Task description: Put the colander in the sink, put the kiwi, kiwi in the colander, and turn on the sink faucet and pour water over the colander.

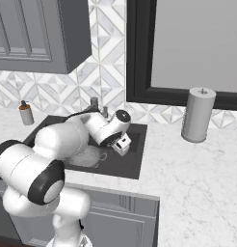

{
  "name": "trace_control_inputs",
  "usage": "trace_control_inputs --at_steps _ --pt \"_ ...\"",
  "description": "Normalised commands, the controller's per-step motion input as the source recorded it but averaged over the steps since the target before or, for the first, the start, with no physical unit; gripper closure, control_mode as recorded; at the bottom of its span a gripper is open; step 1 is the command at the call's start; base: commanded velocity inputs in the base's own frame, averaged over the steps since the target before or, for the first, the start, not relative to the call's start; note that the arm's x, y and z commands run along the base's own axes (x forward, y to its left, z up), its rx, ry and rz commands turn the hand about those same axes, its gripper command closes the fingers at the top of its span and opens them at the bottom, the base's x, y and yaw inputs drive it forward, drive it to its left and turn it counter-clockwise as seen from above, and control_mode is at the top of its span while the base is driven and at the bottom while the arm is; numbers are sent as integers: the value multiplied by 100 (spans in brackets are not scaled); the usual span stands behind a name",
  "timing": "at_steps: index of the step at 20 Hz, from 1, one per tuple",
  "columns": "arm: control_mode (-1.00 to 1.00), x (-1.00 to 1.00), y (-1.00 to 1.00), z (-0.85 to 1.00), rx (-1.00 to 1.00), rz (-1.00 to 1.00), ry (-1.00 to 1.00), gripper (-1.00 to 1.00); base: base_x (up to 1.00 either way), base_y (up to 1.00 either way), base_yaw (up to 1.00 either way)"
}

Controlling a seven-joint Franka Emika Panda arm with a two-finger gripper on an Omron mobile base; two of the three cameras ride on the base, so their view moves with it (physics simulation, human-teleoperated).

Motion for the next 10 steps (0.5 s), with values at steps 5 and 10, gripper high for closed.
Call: trace_control_inputs --at_steps 5,10 --pt "-100 -25 -10 100 6 6 0 -100 0 0 0" --pt "-100 -82 23 100 0 16 0 -100 0 0 0"
